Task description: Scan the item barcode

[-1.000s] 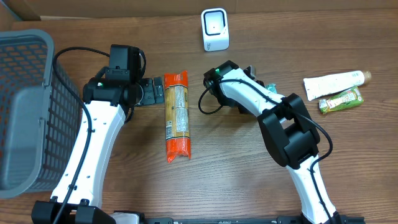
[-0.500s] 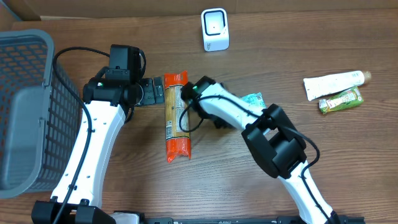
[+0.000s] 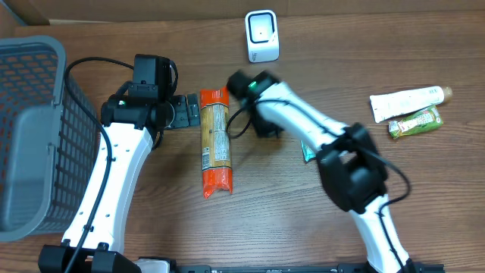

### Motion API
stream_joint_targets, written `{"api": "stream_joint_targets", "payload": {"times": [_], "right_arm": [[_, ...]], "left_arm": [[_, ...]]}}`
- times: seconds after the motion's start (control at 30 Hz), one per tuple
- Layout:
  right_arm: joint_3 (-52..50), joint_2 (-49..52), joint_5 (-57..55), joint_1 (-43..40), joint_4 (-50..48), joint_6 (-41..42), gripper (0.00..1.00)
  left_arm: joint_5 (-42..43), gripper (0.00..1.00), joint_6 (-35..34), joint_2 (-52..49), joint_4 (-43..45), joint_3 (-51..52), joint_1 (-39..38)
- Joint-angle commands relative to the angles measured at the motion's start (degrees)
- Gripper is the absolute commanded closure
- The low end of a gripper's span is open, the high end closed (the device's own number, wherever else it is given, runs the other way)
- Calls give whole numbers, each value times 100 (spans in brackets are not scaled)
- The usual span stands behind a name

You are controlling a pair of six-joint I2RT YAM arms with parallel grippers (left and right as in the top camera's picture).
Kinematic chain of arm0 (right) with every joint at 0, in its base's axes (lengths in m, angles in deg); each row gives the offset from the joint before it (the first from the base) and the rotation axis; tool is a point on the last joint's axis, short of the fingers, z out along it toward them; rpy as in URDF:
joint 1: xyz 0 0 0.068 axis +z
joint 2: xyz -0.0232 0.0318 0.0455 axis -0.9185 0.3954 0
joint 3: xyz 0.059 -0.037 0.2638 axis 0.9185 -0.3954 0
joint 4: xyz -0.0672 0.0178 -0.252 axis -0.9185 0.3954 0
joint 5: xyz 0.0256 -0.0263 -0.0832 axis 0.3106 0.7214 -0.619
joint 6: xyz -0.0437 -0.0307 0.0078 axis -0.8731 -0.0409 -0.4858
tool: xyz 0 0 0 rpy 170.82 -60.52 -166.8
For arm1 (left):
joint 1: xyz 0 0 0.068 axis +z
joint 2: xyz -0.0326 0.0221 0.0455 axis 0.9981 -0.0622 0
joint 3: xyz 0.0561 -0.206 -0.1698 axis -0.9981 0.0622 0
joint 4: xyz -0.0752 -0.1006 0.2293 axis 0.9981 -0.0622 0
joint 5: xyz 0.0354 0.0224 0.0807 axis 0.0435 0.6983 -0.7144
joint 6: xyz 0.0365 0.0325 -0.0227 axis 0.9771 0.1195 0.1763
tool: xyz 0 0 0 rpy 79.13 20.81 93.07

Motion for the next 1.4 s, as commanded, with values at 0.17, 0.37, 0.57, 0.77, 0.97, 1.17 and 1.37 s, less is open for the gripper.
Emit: {"api": "stream_joint_targets", "payload": {"times": [0.17, 0.37, 0.57, 0.77, 0.97, 1.17, 1.37], "right_arm": [[205, -887, 1934, -1591, 125, -234, 96], [-417, -866, 2190, -2118, 26, -398, 96], [-1738, -866, 2590, -1963, -931, -710, 96], [-2251, -866, 2583, -1897, -1434, -708, 82], [-1676, -938, 2538, -1937, -1117, -863, 55], [-957, -1458, 2658, -1895, -586, -901, 72], [-1432, -1438, 2997, -1679, -588, -966, 92]], "left_arm": [[-55, 0, 129, -9, 9, -26, -13], [-52, 0, 129, -9, 9, -26, -13], [-55, 0, 129, -9, 9, -26, -13], [-55, 1, 129, -9, 9, -26, -13], [-55, 0, 129, -9, 9, -26, -13], [-55, 0, 129, -9, 11, -26, -13], [-55, 0, 129, -9, 9, -26, -13]]}}
